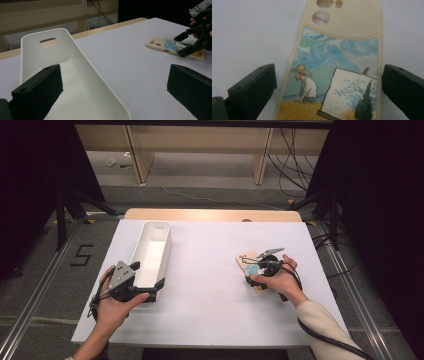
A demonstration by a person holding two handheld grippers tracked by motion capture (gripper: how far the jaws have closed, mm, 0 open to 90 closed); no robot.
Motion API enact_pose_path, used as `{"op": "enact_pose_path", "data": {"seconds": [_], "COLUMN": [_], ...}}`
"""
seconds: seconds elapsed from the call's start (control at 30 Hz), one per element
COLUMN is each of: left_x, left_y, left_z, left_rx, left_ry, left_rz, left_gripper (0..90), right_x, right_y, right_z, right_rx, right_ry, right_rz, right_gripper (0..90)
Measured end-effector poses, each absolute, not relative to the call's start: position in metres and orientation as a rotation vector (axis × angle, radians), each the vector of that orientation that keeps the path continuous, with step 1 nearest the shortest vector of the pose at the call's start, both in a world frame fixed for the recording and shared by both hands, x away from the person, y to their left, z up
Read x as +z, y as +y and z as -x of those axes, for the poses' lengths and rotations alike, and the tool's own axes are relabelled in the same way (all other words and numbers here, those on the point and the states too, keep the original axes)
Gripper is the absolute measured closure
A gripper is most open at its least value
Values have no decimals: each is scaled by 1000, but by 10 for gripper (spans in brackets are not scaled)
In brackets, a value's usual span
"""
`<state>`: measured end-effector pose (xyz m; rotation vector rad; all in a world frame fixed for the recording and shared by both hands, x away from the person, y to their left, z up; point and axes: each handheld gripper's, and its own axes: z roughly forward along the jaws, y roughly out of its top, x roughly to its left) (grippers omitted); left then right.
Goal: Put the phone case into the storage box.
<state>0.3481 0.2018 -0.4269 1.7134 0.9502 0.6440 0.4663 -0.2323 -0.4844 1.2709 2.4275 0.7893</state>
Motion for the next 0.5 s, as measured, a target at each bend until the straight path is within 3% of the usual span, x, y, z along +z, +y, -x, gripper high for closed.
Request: {"op": "enact_pose_path", "data": {"seconds": [0.5], "left_x": [-427], "left_y": [202], "left_z": [-348], "left_rx": [644], "left_ry": [954], "left_rz": [-1711], "left_gripper": [0], "right_x": [-486], "right_y": [-231], "right_z": [-468], "right_rx": [756], "right_ry": [2446], "right_rz": [-1260], "right_gripper": [15]}}
